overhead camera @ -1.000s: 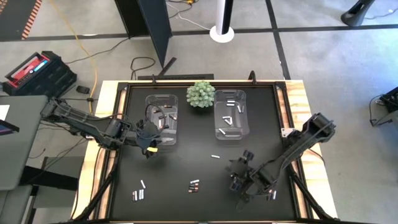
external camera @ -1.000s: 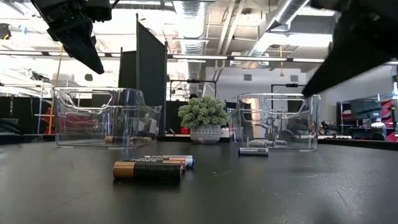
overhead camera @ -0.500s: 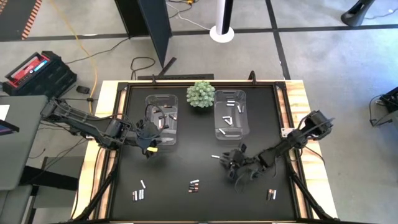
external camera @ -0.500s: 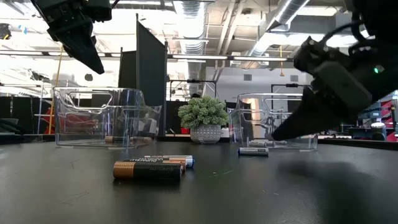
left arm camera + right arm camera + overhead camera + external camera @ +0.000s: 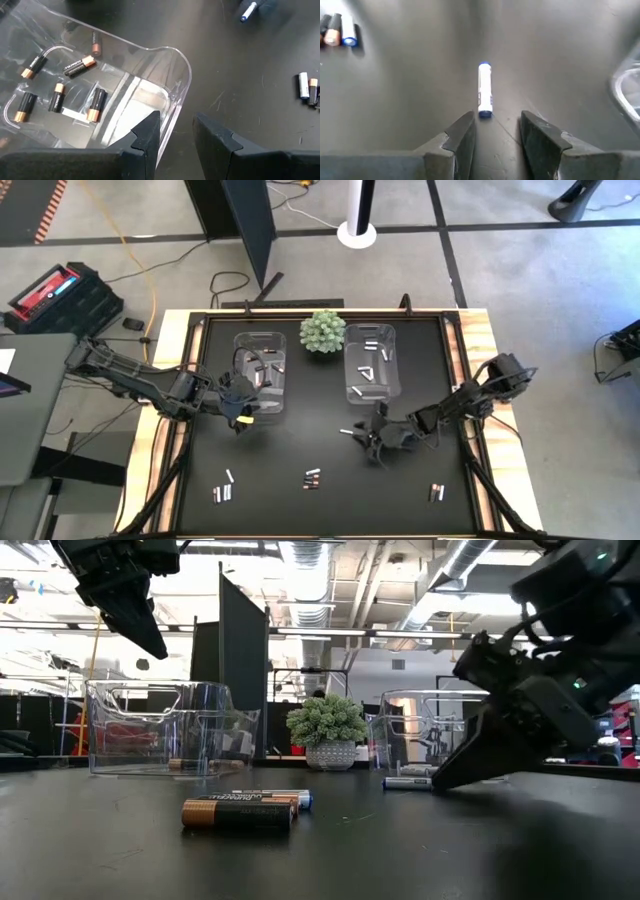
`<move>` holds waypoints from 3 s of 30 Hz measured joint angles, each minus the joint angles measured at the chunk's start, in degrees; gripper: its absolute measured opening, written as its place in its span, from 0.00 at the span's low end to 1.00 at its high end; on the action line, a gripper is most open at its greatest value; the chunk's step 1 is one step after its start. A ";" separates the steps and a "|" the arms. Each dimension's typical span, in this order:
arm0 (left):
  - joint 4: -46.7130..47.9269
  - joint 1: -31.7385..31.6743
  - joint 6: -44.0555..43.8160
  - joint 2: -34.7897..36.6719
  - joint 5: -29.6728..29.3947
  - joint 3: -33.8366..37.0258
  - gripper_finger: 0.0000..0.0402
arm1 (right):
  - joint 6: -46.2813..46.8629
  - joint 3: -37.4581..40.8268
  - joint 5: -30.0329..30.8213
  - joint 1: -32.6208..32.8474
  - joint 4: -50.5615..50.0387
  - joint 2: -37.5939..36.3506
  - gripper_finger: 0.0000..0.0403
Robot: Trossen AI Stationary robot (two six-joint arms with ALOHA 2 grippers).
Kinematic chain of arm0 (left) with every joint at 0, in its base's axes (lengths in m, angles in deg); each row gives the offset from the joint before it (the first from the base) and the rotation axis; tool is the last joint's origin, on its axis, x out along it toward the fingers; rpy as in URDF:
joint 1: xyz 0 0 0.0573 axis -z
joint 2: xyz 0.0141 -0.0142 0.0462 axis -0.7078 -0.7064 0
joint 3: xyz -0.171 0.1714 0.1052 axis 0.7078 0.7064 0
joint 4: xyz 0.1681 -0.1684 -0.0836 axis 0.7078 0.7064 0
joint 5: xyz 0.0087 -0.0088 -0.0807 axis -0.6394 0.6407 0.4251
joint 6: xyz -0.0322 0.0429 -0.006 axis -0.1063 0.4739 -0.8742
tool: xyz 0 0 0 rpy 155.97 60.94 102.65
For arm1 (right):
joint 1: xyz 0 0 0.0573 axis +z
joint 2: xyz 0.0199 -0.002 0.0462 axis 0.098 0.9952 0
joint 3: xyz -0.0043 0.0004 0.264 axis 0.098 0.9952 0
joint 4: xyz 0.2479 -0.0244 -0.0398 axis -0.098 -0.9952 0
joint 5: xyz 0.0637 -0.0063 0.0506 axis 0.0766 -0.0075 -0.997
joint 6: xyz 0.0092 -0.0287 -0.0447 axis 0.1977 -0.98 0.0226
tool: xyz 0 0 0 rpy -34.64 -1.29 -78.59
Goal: Sort batteries
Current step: Put the white-blue battery into the right transparent bin
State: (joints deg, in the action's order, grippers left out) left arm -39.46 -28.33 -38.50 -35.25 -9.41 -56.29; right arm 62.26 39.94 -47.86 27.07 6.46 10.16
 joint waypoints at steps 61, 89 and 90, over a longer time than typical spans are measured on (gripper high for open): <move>-0.03 -0.02 0.46 0.00 0.03 0.01 0.28 | -4.42 -31.38 -3.94 -22.14 -56.29 -29.33 0.06; 0.01 -0.02 -0.28 0.00 -2.45 0.00 0.28 | 2.02 -31.51 -11.63 -45.14 -59.35 0.44 0.14; 0.00 -0.02 -0.23 0.00 -2.54 0.00 0.28 | 2.03 -31.51 -11.63 -45.21 -59.36 0.44 0.16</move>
State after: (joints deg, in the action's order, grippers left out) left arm -39.46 -28.35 -38.73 -35.25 -11.95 -56.29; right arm 64.29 8.42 -59.49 -18.15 -52.90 10.60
